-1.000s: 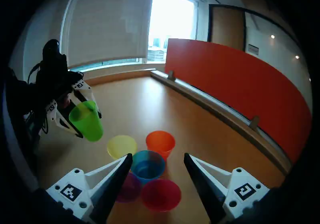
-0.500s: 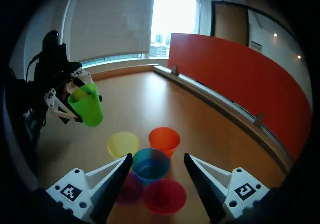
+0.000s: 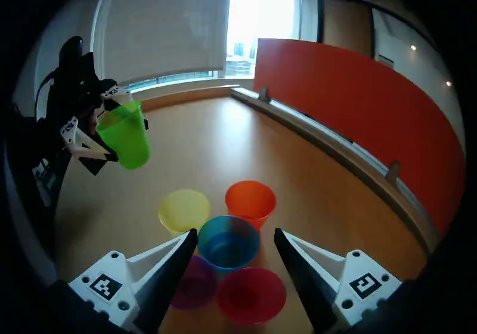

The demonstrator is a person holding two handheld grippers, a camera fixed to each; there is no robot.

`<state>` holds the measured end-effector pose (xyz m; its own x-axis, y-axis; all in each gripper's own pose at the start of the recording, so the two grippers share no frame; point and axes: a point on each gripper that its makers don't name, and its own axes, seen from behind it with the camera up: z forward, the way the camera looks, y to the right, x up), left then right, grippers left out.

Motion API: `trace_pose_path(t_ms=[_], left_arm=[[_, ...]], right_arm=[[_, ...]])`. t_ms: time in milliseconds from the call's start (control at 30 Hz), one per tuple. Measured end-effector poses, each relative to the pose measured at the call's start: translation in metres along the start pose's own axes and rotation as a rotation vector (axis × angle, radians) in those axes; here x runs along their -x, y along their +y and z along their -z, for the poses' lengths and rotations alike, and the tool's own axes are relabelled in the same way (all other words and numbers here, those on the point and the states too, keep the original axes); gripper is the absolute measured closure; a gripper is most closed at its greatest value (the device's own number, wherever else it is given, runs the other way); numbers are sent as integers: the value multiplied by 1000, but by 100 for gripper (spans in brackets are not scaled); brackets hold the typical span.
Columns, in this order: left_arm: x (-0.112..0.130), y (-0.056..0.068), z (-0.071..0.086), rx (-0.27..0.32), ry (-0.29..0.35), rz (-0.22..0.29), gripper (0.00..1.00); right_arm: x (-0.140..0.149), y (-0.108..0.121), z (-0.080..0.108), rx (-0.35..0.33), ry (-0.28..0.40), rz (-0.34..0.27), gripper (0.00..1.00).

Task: Pour water

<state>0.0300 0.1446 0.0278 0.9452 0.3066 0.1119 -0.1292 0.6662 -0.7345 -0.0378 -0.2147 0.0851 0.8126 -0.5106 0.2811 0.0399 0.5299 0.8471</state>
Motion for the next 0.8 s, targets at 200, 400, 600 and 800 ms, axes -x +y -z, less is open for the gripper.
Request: trace_pose_path(t_ms=[200,400,600,800], left_arm=[[-1,-3,5,-13,10,6,18],[0,-7,9,-22,14,14,18],[3,-10,12,-29,16,20,18],[6,-12,15,-34,16,23,18]], right_arm=[[4,-3,-7,-9,-22,2,0],[8,-7,-14,-20,-45,0,0],[11,-8,-21,-22,-62,3,0],[13,-8,-27,-24,-77,-15,0]])
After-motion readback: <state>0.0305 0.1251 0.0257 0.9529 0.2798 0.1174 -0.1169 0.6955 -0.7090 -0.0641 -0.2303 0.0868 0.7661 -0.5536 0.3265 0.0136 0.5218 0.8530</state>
